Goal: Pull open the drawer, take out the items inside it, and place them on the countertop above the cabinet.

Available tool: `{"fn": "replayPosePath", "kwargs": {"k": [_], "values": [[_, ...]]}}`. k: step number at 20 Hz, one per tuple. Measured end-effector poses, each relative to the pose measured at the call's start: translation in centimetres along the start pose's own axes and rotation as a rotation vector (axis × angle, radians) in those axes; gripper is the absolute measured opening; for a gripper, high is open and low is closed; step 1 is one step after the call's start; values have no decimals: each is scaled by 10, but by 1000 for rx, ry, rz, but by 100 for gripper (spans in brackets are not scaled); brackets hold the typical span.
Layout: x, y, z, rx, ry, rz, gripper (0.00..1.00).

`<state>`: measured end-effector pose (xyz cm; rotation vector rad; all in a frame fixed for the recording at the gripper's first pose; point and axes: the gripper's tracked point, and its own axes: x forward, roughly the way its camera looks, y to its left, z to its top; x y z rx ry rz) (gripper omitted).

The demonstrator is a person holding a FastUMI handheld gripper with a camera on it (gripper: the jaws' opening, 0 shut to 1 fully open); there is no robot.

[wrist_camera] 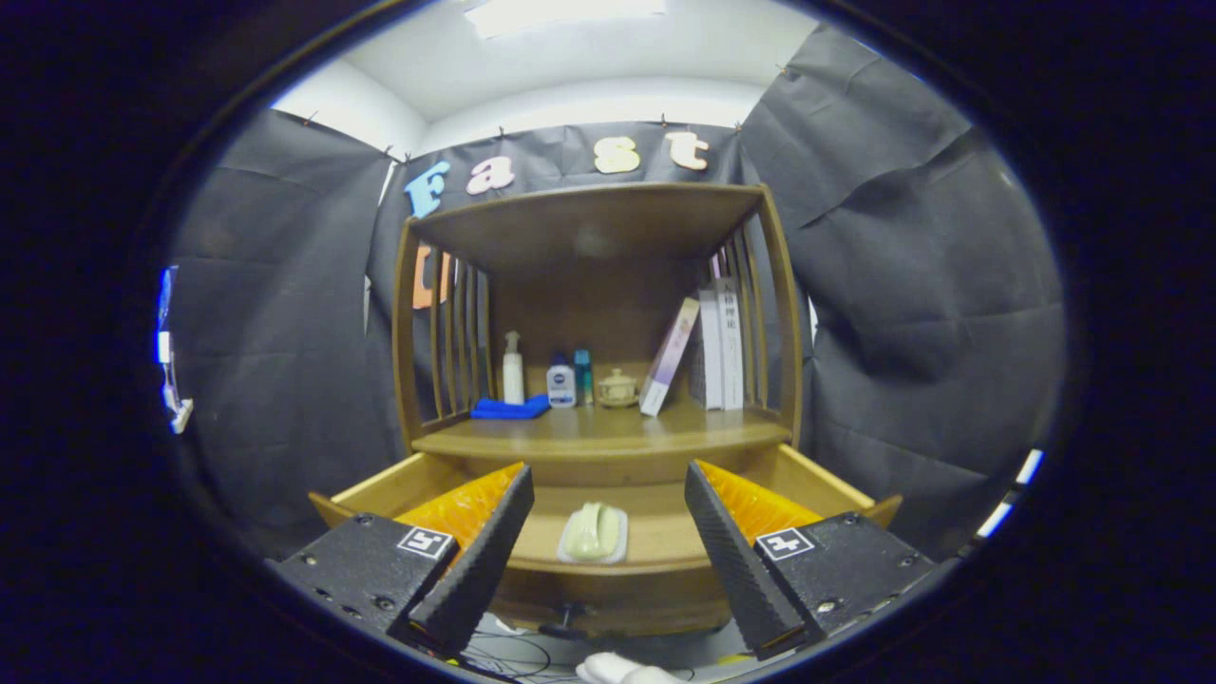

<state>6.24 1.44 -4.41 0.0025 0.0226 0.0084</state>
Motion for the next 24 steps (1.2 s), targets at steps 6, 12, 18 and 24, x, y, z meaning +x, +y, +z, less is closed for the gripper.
{"fn": "replayPosePath", "kwargs": {"k": [6, 12, 18, 24], "values": [[51, 6, 55, 13, 47, 43, 100], [106, 22, 36, -15, 244, 70, 100], [140, 35, -28, -91, 539, 95, 100], [147, 35, -79, -30, 777, 60, 96]]}}
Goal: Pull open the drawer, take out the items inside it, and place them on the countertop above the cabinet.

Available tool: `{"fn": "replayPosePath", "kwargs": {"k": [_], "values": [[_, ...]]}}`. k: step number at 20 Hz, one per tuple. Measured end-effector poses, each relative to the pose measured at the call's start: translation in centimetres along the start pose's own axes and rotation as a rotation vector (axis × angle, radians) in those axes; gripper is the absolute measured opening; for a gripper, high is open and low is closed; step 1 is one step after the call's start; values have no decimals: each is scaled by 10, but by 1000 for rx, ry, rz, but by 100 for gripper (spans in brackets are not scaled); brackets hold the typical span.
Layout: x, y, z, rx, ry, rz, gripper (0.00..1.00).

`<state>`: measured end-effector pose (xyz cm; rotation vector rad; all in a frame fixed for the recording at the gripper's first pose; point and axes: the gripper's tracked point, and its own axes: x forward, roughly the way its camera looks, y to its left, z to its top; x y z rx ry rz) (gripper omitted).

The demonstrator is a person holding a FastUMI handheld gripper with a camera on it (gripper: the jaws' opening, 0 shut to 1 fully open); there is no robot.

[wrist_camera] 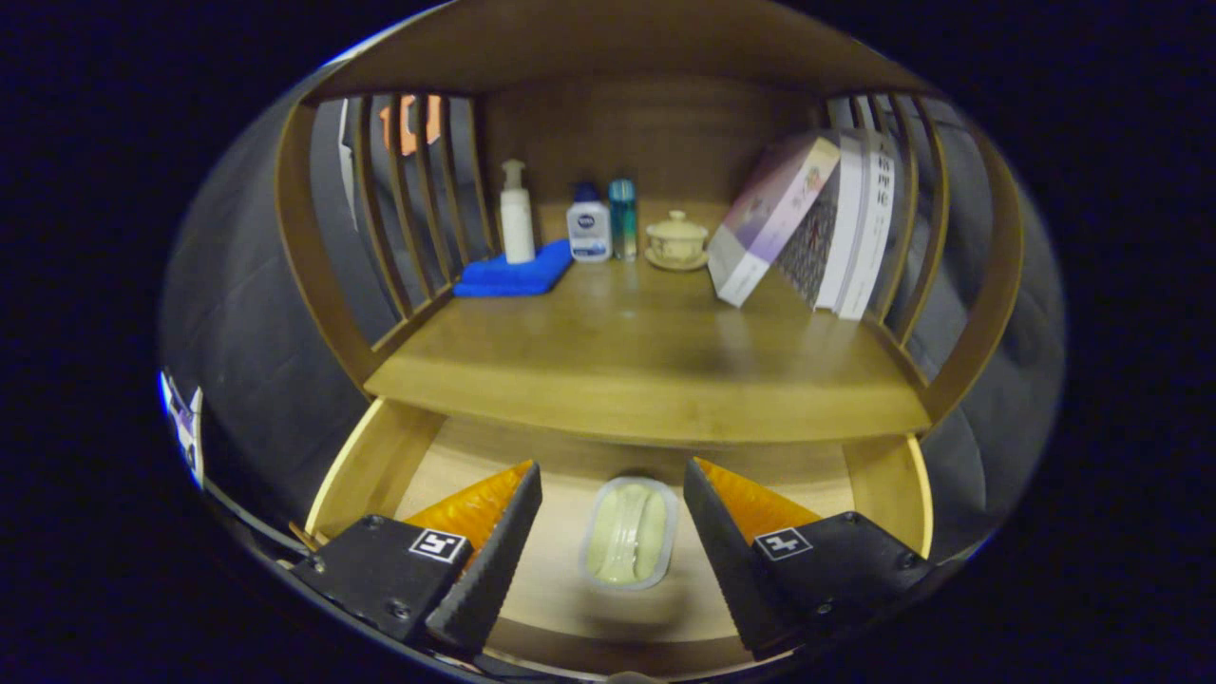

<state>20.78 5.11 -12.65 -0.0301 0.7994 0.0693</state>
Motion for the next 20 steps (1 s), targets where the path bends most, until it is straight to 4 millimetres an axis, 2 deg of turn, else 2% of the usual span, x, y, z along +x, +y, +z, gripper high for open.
{"fn": "replayPosePath", "kwargs": {"k": [1, 5, 10, 13, 14, 17, 20], "values": [[5, -3, -7, 4, 45, -15, 91], [26, 2, -39, 44, 222, -8, 85], [42, -1, -64, 29, 355, -46, 77], [51, -4, -69, 54, 388, -66, 71], [54, -7, -70, 63, 395, -74, 68], [57, -12, -73, 86, 419, -98, 45], [58, -11, -72, 77, 410, -95, 35]]}}
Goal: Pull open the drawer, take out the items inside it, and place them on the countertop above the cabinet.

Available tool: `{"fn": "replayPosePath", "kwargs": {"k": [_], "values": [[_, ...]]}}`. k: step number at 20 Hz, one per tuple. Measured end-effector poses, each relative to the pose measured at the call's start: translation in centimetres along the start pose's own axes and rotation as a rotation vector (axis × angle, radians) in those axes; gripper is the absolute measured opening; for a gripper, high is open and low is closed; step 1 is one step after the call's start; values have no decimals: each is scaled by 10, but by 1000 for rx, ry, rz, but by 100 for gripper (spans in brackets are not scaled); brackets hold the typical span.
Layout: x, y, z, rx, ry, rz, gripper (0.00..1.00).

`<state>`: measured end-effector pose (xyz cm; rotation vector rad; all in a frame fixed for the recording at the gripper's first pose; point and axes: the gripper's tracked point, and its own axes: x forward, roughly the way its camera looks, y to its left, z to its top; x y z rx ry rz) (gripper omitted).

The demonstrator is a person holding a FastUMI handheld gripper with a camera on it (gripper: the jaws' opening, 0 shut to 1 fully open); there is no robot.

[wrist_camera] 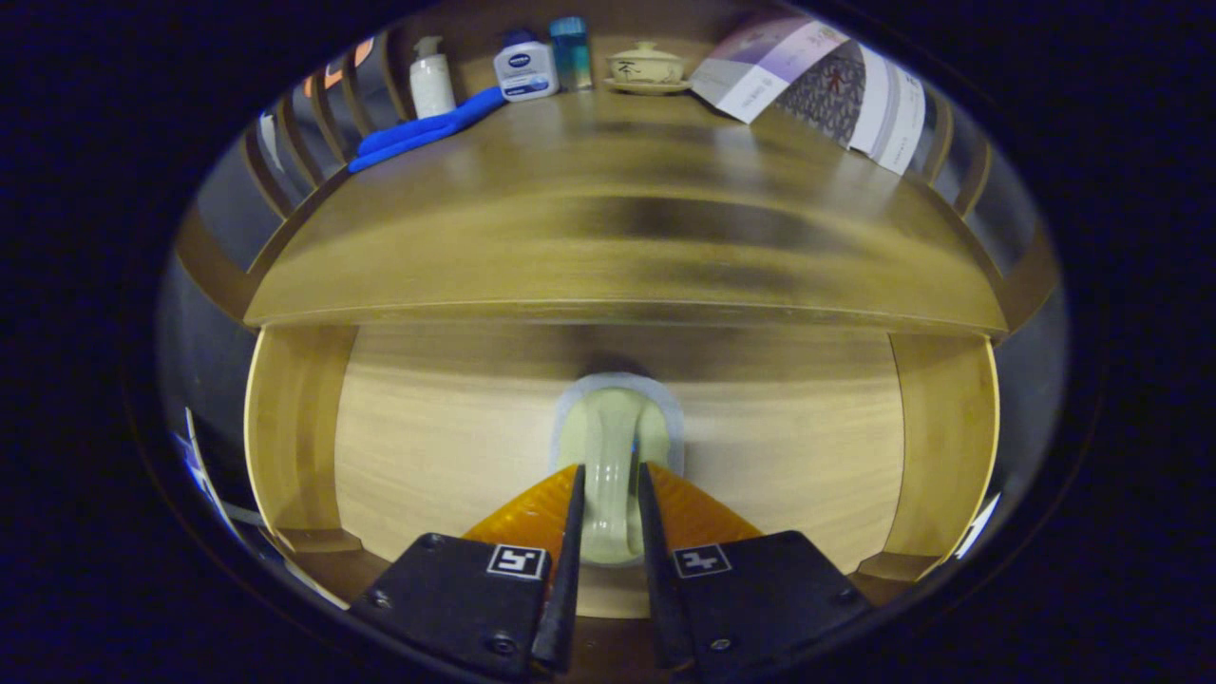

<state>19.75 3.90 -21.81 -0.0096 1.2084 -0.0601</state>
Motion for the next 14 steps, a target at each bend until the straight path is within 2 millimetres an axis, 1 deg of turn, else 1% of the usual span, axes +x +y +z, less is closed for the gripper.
{"fn": "replayPosePath", "kwargs": {"k": [1, 3, 7, 14], "values": [[-1, 1, 1, -4, -3, 0, 29], [-4, 5, -4, -8, 4, 21, 23], [-20, 6, -6, -36, -25, 27, 22], [-65, 7, -12, -46, -79, 79, 22]]}}
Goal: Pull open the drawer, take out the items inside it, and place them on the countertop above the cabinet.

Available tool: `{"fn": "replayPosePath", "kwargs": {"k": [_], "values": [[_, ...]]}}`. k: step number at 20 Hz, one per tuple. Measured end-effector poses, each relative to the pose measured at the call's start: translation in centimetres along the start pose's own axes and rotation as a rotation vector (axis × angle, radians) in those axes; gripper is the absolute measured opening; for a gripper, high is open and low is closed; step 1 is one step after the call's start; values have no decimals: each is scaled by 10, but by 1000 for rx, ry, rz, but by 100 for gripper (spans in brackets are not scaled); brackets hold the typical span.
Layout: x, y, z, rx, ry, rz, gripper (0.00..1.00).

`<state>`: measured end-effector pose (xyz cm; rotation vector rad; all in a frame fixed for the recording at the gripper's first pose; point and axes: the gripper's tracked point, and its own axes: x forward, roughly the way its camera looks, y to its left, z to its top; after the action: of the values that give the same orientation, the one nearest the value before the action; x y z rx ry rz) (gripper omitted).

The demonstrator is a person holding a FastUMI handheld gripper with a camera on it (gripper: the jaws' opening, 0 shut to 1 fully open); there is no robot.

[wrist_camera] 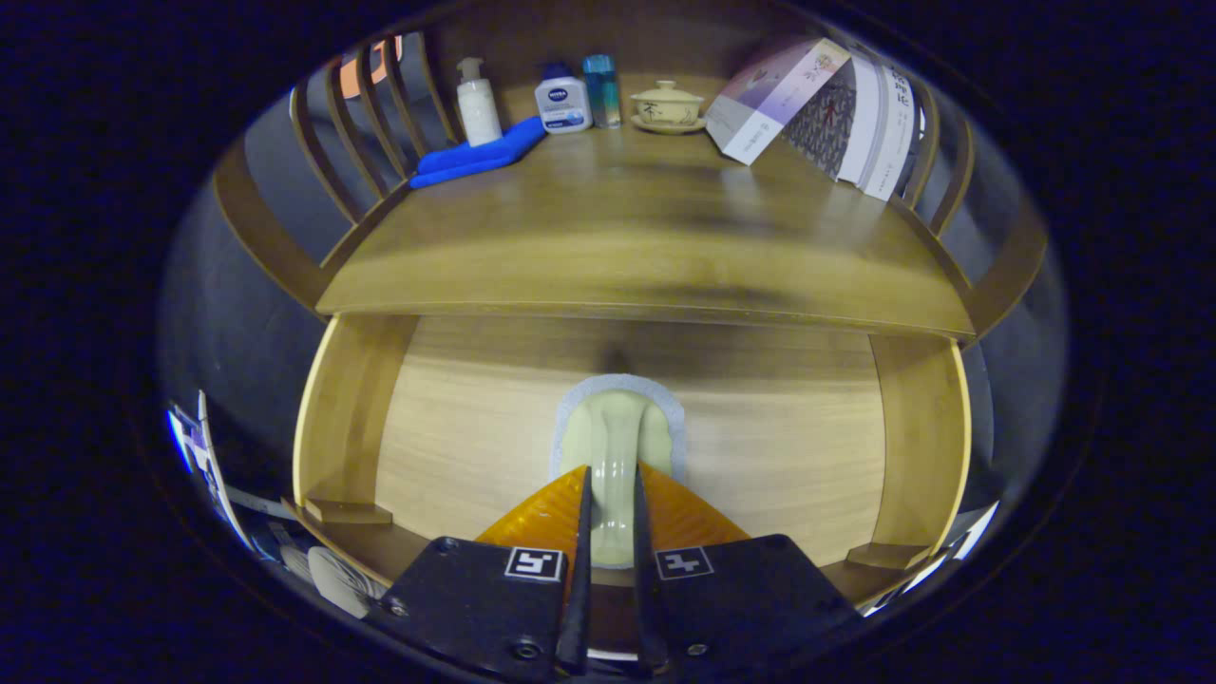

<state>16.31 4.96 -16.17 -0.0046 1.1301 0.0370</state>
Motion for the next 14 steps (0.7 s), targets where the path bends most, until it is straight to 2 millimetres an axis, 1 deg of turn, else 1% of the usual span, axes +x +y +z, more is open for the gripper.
{"fn": "replayPosePath", "kwargs": {"k": [5, 8, 11, 14], "values": [[-35, 3, 11, -3, -52, 26, 22], [-56, 4, 23, -11, -82, 29, 22], [-72, 6, 43, -2, -110, 38, 22], [-77, 5, 68, 12, -126, 37, 22]]}}
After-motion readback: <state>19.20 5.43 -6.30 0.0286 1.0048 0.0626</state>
